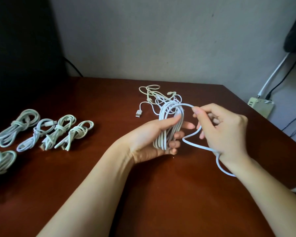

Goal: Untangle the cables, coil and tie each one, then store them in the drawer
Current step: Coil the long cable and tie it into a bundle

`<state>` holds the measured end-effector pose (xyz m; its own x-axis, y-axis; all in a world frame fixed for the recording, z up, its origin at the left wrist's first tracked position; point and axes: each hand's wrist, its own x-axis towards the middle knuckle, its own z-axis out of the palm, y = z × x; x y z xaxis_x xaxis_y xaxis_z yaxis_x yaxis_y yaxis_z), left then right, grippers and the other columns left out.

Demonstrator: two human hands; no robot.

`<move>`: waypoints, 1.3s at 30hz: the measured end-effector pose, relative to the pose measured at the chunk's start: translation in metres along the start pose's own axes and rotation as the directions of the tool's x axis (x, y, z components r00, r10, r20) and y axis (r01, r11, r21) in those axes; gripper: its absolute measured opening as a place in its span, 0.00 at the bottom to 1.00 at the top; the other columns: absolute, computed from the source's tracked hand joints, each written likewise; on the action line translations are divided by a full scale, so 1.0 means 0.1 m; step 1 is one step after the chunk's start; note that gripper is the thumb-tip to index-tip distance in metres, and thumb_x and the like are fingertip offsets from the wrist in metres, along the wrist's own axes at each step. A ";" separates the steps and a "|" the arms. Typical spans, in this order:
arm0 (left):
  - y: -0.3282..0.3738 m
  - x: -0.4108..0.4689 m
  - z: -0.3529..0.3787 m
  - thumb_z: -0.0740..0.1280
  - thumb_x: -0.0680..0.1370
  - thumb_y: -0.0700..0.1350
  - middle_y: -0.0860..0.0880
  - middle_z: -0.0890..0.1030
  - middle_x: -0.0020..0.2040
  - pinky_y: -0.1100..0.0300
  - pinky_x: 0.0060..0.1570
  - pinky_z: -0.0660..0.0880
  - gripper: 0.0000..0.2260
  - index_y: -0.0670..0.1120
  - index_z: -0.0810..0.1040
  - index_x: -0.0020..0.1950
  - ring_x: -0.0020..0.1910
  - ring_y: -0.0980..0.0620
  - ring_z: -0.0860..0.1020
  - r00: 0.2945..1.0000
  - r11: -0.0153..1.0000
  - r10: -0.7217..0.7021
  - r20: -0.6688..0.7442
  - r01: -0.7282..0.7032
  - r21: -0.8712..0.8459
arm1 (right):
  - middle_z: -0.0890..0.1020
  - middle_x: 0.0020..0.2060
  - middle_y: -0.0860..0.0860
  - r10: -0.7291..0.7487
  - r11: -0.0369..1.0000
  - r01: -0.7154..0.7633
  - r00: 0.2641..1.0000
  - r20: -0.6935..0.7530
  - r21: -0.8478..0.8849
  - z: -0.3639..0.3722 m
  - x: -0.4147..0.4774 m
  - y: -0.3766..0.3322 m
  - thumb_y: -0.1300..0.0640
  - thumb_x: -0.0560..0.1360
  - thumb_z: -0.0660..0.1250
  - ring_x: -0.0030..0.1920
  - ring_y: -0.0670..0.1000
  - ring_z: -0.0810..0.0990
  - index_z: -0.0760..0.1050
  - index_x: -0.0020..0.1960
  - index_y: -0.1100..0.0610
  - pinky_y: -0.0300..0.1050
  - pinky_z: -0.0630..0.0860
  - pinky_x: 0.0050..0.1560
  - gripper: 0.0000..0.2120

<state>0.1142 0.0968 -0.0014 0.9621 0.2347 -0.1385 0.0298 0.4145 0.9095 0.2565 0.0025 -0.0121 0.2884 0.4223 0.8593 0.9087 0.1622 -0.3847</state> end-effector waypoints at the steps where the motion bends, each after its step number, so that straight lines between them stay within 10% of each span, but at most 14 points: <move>1: 0.00 0.00 0.01 0.61 0.73 0.54 0.51 0.66 0.34 0.60 0.38 0.65 0.18 0.42 0.79 0.52 0.30 0.56 0.63 1.000 1.000 0.001 -0.002 -0.001 0.005 | 0.76 0.21 0.50 0.010 1.000 -0.010 1.000 0.011 0.008 0.00 0.00 0.00 0.55 0.76 0.67 0.28 0.46 0.79 0.80 0.37 0.60 0.33 0.69 0.29 0.12; 17: -0.05 0.16 -0.09 0.60 0.65 0.67 0.50 0.64 0.25 0.66 0.21 0.64 0.26 0.46 0.78 0.45 0.18 0.56 0.60 0.993 0.991 0.045 -0.113 -0.030 0.130 | 0.76 0.20 0.47 0.275 0.949 -0.303 0.932 0.235 0.088 0.04 -0.03 0.00 0.55 0.75 0.69 0.20 0.46 0.77 0.77 0.32 0.56 0.44 0.76 0.31 0.14; 24: -0.05 0.15 -0.10 0.59 0.65 0.68 0.51 0.63 0.26 0.66 0.22 0.63 0.27 0.46 0.80 0.45 0.19 0.56 0.59 0.994 0.987 0.044 -0.100 -0.027 0.158 | 0.75 0.21 0.46 0.158 0.986 -0.164 0.966 0.203 0.010 -0.01 -0.03 -0.02 0.56 0.76 0.69 0.24 0.43 0.76 0.79 0.33 0.56 0.30 0.66 0.29 0.13; 30: -0.03 0.15 -0.09 0.57 0.65 0.68 0.51 0.62 0.26 0.66 0.21 0.62 0.27 0.48 0.81 0.42 0.19 0.56 0.58 0.994 0.985 0.055 -0.097 -0.038 0.170 | 0.77 0.23 0.44 0.145 0.988 -0.152 0.972 0.183 0.025 0.00 -0.01 -0.03 0.55 0.76 0.69 0.29 0.46 0.79 0.80 0.36 0.53 0.39 0.73 0.33 0.10; 39: -0.05 0.16 -0.12 0.60 0.64 0.69 0.51 0.63 0.24 0.65 0.21 0.63 0.30 0.50 0.67 0.57 0.19 0.55 0.59 0.997 0.979 0.006 -0.072 0.009 0.202 | 0.79 0.25 0.45 0.298 0.926 -0.352 0.902 0.313 0.134 0.01 -0.01 -0.06 0.59 0.74 0.70 0.26 0.45 0.80 0.79 0.37 0.50 0.46 0.79 0.33 0.09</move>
<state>0.1258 0.1092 -0.0126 0.9404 0.2995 -0.1607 0.0923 0.2301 0.9688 0.2500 0.0024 -0.0108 0.4363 0.7081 0.5552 0.6995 0.1211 -0.7043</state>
